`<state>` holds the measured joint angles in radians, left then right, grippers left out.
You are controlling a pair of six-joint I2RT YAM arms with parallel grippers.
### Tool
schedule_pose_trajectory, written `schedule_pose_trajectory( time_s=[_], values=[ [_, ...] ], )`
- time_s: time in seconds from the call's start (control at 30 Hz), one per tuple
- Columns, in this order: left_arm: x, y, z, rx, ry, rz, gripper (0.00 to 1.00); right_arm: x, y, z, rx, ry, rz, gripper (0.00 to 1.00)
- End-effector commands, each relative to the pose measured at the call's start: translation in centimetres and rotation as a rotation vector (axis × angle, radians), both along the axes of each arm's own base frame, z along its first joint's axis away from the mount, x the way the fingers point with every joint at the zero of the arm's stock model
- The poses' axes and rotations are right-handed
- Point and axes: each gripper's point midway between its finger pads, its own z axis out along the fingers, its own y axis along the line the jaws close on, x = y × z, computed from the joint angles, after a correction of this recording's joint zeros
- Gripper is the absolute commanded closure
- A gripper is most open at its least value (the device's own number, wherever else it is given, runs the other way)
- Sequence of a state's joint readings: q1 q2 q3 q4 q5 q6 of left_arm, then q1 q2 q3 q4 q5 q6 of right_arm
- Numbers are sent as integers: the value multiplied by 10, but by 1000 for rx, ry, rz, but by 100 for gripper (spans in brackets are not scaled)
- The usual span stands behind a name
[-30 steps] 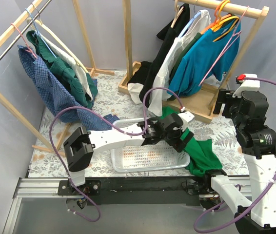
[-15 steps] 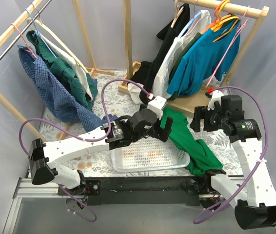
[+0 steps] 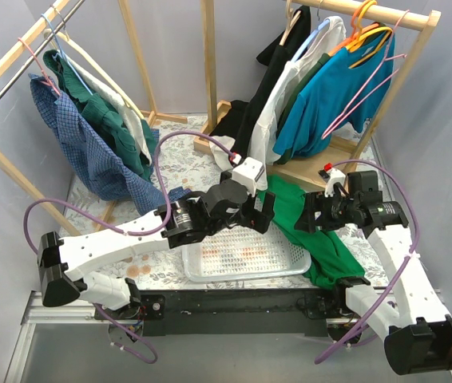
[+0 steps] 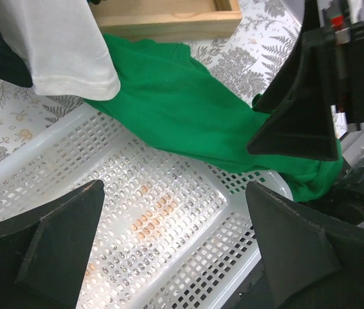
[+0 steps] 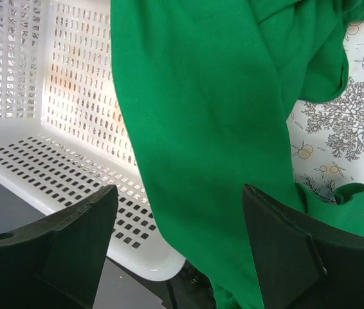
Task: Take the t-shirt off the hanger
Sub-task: Pick up the T-shirt from the center of the board.
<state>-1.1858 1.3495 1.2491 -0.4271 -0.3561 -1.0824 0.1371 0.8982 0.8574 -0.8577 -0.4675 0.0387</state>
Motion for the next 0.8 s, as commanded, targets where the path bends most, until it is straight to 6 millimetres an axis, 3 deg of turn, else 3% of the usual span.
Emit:
schedule_pose_trajectory(
  time_s=[0.0, 0.27, 0.37, 0.47, 0.57, 0.6, 0.7, 0.77],
  values=[
    [1, 14, 16, -39, -18, 24, 7, 16, 2, -2, 6, -45, -4, 15],
    [-5, 15, 18, -53, -17, -4, 7, 14, -1, -22, -20, -4, -17, 29],
    [-6, 14, 16, -51, -16, -14, 8, 13, -1, -26, -26, 8, -20, 41],
    [-6, 14, 16, -53, -16, -14, 9, 15, -3, -26, -43, 9, -31, 60],
    [-7, 15, 15, -52, -15, -17, 9, 17, -6, -21, -56, 4, -48, 81],
    [-7, 15, 16, -53, -16, -21, 10, 19, -6, -17, -57, -4, -54, 95],
    [-8, 15, 15, -53, -16, -24, 12, 18, -7, -9, -58, -16, -58, 99],
    [-8, 16, 18, -57, -20, -23, 13, 23, -8, 8, -59, -51, -71, 99]
  ],
)
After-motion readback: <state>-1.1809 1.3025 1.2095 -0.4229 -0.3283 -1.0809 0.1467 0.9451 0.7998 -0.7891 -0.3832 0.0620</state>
